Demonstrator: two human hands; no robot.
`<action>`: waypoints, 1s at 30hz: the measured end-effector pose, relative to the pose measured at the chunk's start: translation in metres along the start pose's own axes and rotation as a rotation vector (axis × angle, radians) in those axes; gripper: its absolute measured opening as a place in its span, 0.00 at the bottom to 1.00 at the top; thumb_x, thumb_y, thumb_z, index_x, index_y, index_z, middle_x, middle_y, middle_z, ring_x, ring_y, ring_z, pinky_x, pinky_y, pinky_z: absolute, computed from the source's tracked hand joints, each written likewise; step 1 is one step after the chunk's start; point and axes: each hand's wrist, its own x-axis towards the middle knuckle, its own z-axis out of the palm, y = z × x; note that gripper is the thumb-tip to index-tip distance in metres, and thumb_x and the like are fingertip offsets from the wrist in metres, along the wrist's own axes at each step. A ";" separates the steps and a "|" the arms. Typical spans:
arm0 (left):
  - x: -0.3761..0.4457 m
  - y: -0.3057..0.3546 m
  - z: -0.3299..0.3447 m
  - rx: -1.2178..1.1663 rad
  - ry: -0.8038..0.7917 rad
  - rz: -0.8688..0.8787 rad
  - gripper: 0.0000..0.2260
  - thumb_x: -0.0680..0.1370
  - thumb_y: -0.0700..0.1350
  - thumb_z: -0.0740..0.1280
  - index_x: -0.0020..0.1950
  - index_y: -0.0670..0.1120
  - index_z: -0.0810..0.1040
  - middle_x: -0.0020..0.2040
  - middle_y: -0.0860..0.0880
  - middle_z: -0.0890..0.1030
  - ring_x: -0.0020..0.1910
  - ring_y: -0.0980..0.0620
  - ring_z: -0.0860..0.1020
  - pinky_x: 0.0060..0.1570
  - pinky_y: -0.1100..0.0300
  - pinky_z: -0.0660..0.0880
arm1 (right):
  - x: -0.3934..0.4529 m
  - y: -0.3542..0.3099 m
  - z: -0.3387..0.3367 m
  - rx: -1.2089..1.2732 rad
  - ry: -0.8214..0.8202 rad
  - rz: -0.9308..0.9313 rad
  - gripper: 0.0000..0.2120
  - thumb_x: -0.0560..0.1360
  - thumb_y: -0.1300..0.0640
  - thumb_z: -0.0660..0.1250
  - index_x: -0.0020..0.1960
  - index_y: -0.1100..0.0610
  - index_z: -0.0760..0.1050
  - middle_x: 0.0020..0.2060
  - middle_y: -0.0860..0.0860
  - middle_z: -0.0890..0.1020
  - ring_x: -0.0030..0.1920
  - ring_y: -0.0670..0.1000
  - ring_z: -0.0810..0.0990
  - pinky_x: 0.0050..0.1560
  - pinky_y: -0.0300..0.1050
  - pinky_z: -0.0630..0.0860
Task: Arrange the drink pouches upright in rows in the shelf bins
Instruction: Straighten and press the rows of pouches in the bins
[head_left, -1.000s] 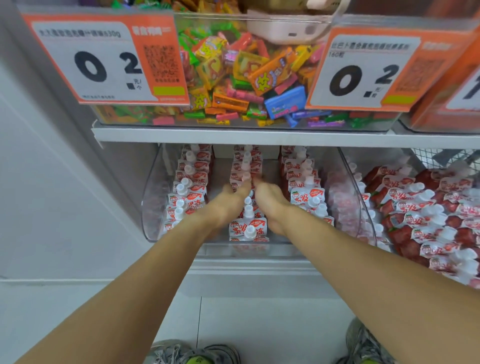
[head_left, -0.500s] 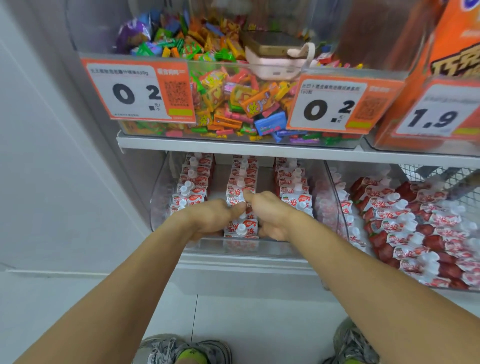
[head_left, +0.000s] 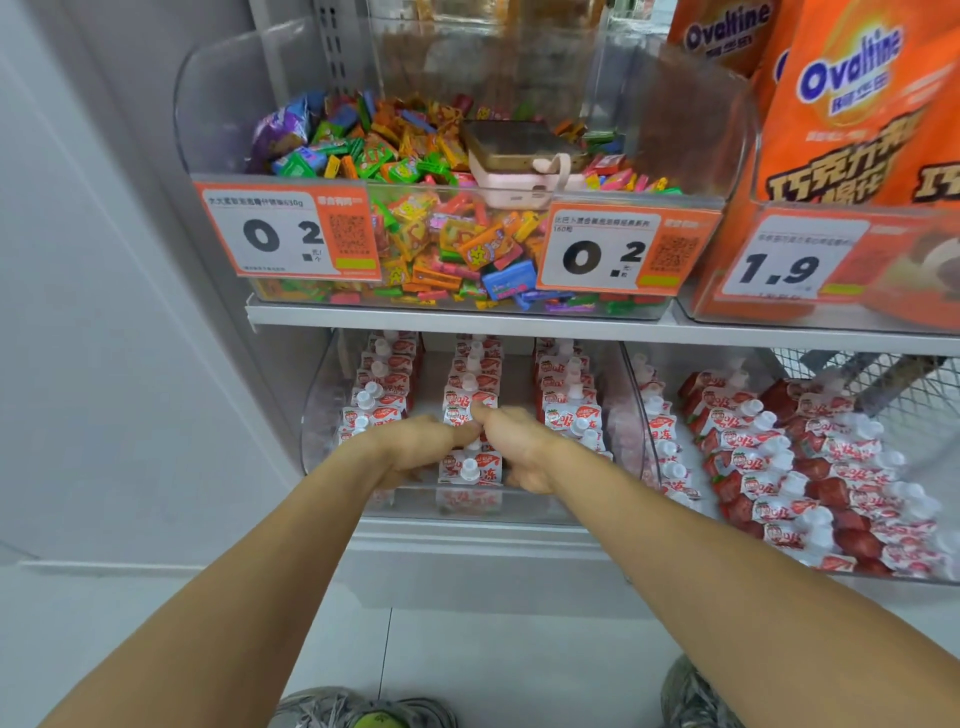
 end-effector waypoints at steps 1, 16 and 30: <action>0.000 0.000 0.001 -0.037 0.003 0.020 0.31 0.76 0.61 0.64 0.74 0.46 0.62 0.73 0.49 0.69 0.70 0.48 0.68 0.68 0.51 0.67 | -0.002 0.000 0.000 -0.014 0.008 -0.013 0.27 0.84 0.45 0.53 0.78 0.58 0.59 0.75 0.56 0.66 0.76 0.55 0.62 0.76 0.59 0.57; 0.017 -0.008 0.002 -0.340 -0.060 0.164 0.40 0.67 0.51 0.76 0.74 0.46 0.62 0.70 0.46 0.73 0.68 0.47 0.71 0.71 0.49 0.65 | 0.000 0.002 -0.003 -0.036 0.037 -0.098 0.22 0.84 0.53 0.54 0.76 0.59 0.63 0.73 0.56 0.69 0.73 0.54 0.66 0.63 0.43 0.63; -0.014 0.008 0.011 0.064 0.110 0.142 0.33 0.79 0.59 0.62 0.77 0.44 0.56 0.74 0.47 0.67 0.69 0.48 0.68 0.67 0.57 0.63 | -0.013 -0.001 -0.009 -0.160 0.056 -0.101 0.31 0.83 0.43 0.54 0.79 0.58 0.55 0.78 0.55 0.62 0.76 0.56 0.62 0.74 0.53 0.59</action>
